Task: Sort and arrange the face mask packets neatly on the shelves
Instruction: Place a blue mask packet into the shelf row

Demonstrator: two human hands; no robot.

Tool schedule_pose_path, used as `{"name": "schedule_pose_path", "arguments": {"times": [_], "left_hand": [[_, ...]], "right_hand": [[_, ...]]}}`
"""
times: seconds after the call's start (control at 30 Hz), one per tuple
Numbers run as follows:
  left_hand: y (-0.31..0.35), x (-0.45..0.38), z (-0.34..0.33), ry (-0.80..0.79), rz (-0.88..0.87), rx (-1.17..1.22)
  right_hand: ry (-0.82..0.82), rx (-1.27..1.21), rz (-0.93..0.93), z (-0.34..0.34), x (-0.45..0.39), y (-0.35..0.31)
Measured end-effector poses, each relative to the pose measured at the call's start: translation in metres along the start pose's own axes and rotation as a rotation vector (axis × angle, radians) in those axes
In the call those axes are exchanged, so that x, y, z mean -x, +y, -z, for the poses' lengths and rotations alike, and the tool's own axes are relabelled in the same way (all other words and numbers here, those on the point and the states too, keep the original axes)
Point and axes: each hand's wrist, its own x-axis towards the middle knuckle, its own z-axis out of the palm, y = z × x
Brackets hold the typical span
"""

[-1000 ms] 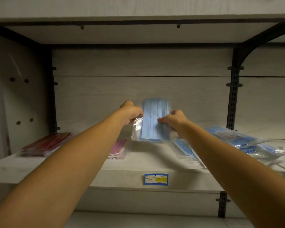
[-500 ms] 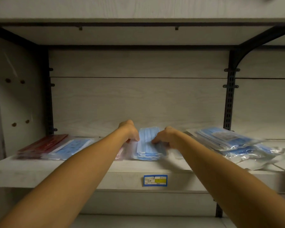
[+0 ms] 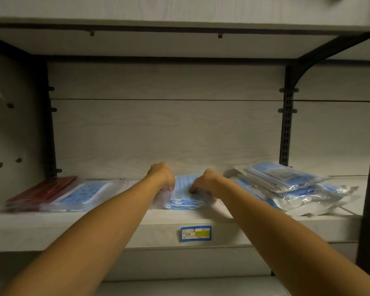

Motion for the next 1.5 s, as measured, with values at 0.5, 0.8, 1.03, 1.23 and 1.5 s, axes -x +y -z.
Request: {"name": "schedule_pose_path", "arguments": {"times": [0.5,0.8,1.03,1.23,1.5], "left_hand": [[0.007,-0.014,0.007,0.087,-0.036,0.033],[0.036,-0.02,0.007,0.014,-0.166,0.332],[0.053,-0.019,-0.027,-0.011,-0.198,0.419],[0.081,-0.017,-0.041,-0.01,-0.215,0.357],[0.126,0.009,-0.054,-0.097,-0.124,0.187]], "right_hand": [[0.244,-0.027,0.099,0.025,0.003,0.004],[0.383,-0.348,0.015,0.059,0.001,0.032],[0.299,-0.416,-0.056,0.058,0.004,0.061],[0.253,-0.428,-0.037,0.069,-0.008,0.076],[0.162,-0.246,-0.006,0.101,-0.025,0.101]]}}
